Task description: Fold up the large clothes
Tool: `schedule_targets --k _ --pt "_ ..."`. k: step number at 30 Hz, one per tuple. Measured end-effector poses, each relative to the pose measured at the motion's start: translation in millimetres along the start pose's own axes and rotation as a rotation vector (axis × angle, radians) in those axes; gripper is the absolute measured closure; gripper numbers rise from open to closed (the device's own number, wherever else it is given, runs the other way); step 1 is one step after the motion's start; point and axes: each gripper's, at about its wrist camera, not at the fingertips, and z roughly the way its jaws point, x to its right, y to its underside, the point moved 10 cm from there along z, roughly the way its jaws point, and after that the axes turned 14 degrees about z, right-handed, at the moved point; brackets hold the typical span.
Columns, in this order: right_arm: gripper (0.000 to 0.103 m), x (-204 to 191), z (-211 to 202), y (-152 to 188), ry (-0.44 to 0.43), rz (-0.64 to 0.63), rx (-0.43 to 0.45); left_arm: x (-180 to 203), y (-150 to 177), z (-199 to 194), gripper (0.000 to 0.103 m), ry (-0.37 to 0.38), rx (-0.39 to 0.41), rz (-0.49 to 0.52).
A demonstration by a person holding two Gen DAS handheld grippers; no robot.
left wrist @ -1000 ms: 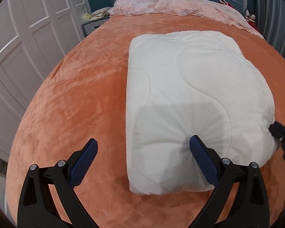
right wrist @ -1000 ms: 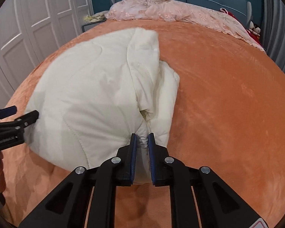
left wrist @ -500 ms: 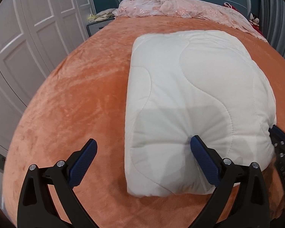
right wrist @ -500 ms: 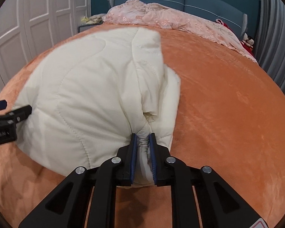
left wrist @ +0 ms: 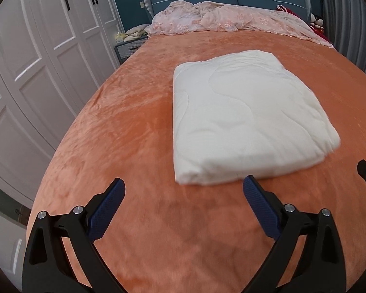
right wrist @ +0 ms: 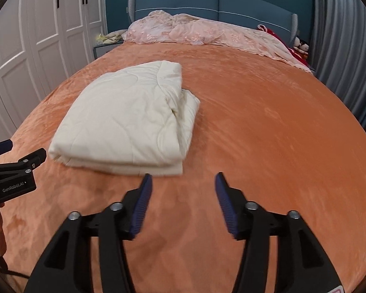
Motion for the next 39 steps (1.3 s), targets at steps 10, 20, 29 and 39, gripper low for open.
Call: schedule_targets --k 10,20,29,39 --pt "0.035 12.7 -69.5 52.6 0.007 0.007 0.011 12.7 56.8 -58.6 0.008 0.003 -0.011 -0.031" --pt "0.034 12.1 -117.3 104.2 -0.001 0.002 0.008 36.0 104.4 -100.9 0.008 -0.006 -0.006 -0.029" --pt "0.034 3.0 -139.1 118.3 -0.014 -0.028 0.035 48.4 113.8 -127.4 0.008 -0.020 0.022 -0.008" --pt "0.034 -5.1 -151.3 121.6 -0.030 -0.038 0.054 53.3 114.0 -142.4 0.008 -0.027 0.040 0.003"
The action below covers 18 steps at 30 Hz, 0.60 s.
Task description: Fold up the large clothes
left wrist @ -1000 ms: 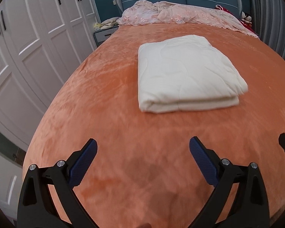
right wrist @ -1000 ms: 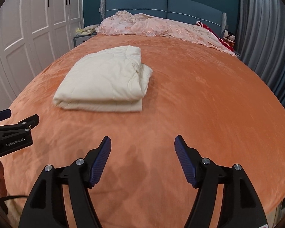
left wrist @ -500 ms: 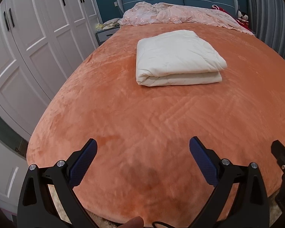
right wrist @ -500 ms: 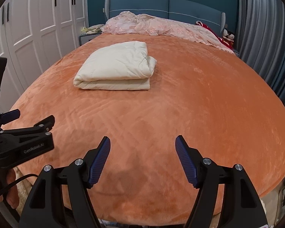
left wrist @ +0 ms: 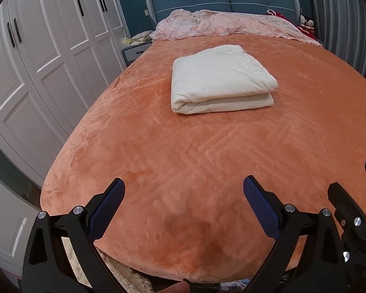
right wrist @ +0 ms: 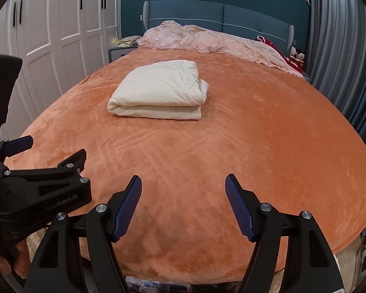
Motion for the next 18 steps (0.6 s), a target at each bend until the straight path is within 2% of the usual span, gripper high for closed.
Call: schedule_targets --k 18 --pt "0.034 -4.1 -13.1 -4.0 -0.011 -0.005 0.025 1.1 0.0 -13.2 0.008 -0.010 0.018 0.000"
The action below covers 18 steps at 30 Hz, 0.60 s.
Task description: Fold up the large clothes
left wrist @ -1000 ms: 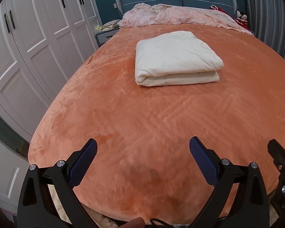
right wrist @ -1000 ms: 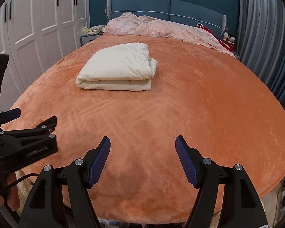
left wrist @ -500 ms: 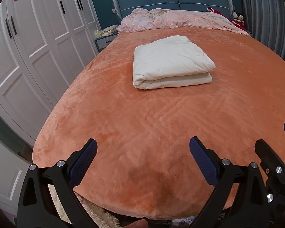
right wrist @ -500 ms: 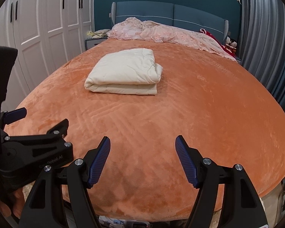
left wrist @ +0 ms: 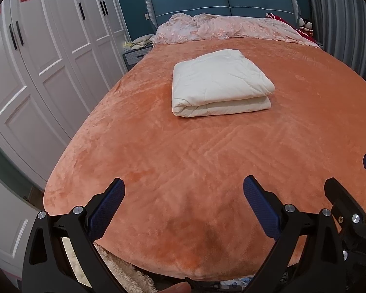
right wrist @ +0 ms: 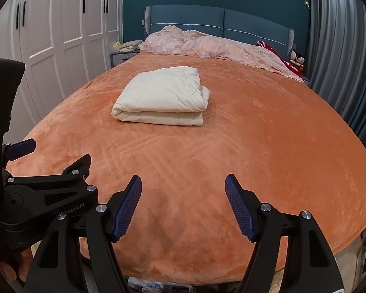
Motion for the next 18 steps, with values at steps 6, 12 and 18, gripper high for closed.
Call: schedule_targets --k 6,12,18 --pt "0.034 -0.8 -3.1 -0.8 -0.002 -0.002 0.006 -1.5 -0.5 -5.1 0.008 -0.003 0.006 -0.005" --pt "0.034 -2.3 -5.9 -2.1 0.000 -0.002 0.013 -2.4 -1.4 -8.4 0.008 -0.007 0.013 -0.008" --pt "0.034 -3.9 -8.4 -3.6 0.003 0.000 0.020 -5.3 -2.6 -12.0 0.008 -0.012 0.021 -0.010"
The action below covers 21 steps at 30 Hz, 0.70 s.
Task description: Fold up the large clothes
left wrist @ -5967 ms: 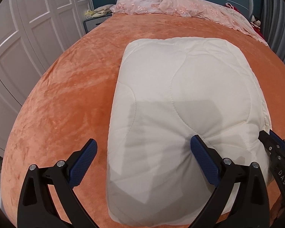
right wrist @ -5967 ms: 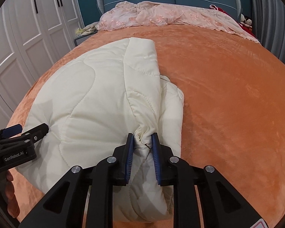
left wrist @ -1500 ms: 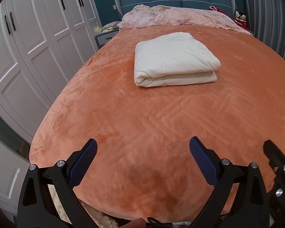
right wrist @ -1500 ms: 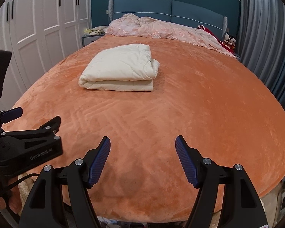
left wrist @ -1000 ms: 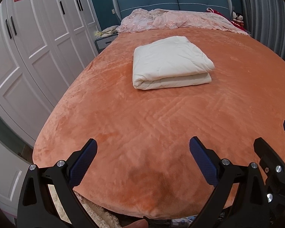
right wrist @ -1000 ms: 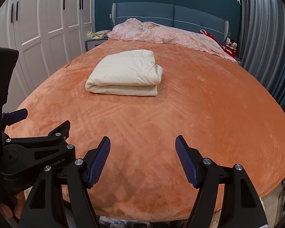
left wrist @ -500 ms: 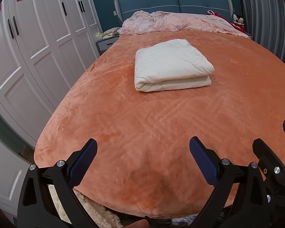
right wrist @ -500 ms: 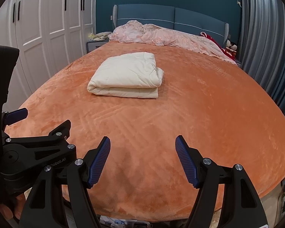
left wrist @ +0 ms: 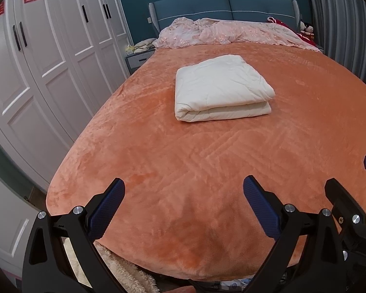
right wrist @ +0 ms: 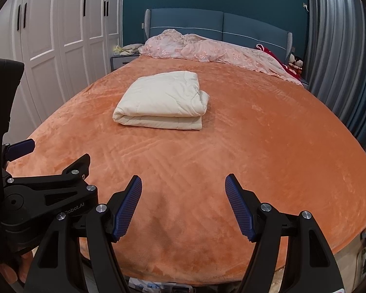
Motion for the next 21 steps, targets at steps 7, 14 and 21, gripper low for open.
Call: schedule_targets --k 7,14,21 --pt "0.034 -0.8 -2.7 -0.4 0.001 -0.001 0.007 -1.6 -0.6 -2.6 0.008 0.004 0.005 -0.005" --pt "0.034 0.1 -4.2 -1.3 0.004 0.000 0.011 -1.5 -2.0 -6.8 0.009 -0.006 0.013 -0.002" --pt "0.034 -0.1 -6.4 -2.4 0.011 -0.001 0.014 -1.1 -2.1 -7.3 0.009 -0.009 0.008 -0.003"
